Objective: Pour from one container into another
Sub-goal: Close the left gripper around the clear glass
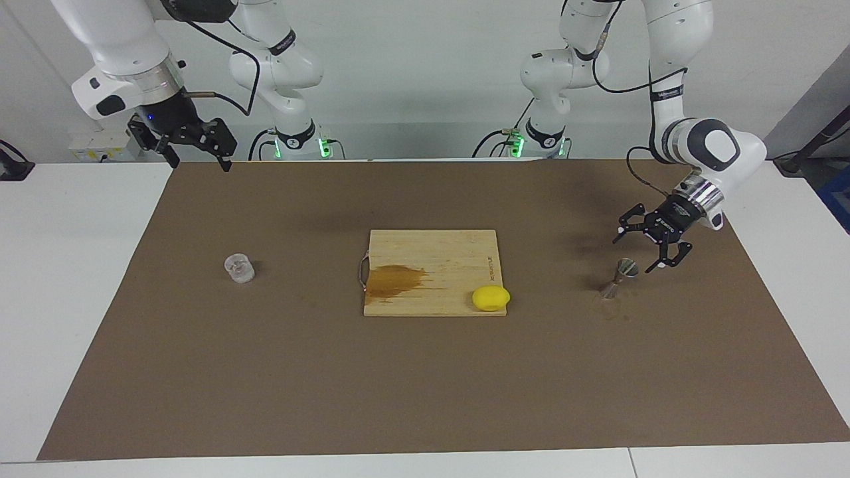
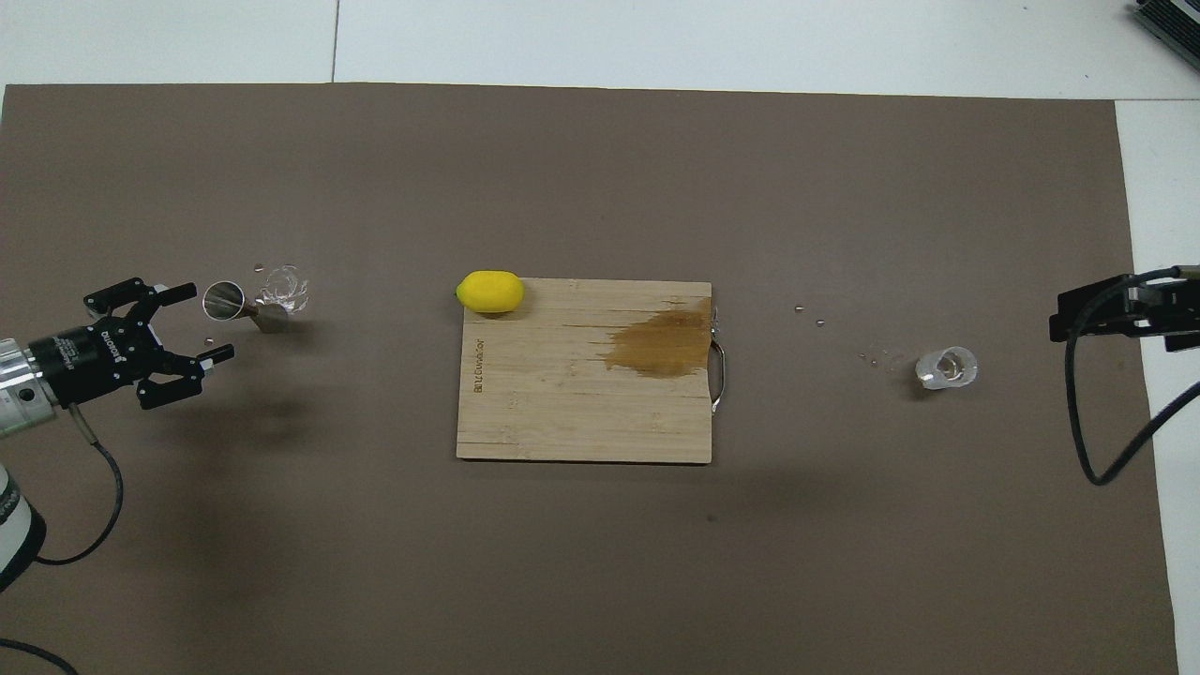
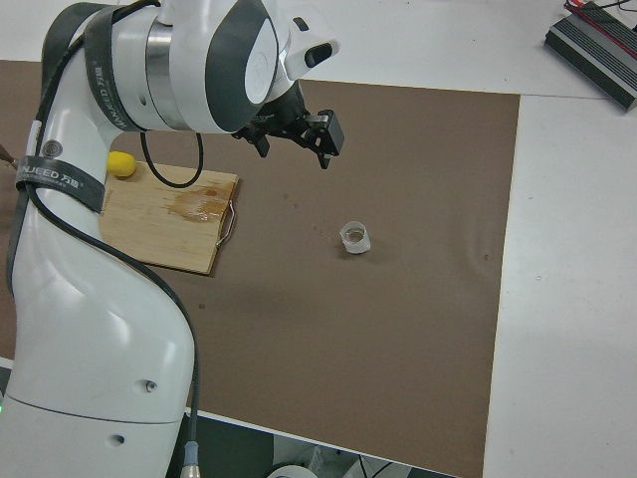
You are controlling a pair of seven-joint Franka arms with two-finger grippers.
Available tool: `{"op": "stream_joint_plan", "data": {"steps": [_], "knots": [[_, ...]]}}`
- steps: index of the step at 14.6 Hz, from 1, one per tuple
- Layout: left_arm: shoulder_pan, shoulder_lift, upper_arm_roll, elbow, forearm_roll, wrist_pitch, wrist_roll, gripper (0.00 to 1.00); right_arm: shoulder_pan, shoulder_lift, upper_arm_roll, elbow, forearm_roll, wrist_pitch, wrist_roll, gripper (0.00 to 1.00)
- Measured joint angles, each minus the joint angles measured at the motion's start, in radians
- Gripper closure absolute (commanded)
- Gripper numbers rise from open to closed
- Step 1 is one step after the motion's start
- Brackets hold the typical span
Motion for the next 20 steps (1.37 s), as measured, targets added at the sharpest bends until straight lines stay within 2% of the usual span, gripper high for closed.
{"op": "stream_joint_plan", "data": {"steps": [10,16,20], "knots": [[-0.002,0.024,-0.014,-0.005,-0.097,0.025,0.000,0.19,0.000,0.000,0.000,0.000,0.000,0.000,0.000,0.00],[-0.005,0.024,-0.022,-0.005,-0.134,0.029,0.003,0.23,0.000,0.000,0.000,0.000,0.000,0.000,0.000,0.00],[-0.005,0.025,-0.022,-0.005,-0.136,0.030,0.015,0.33,0.000,0.000,0.000,0.000,0.000,0.000,0.000,0.00]]}}
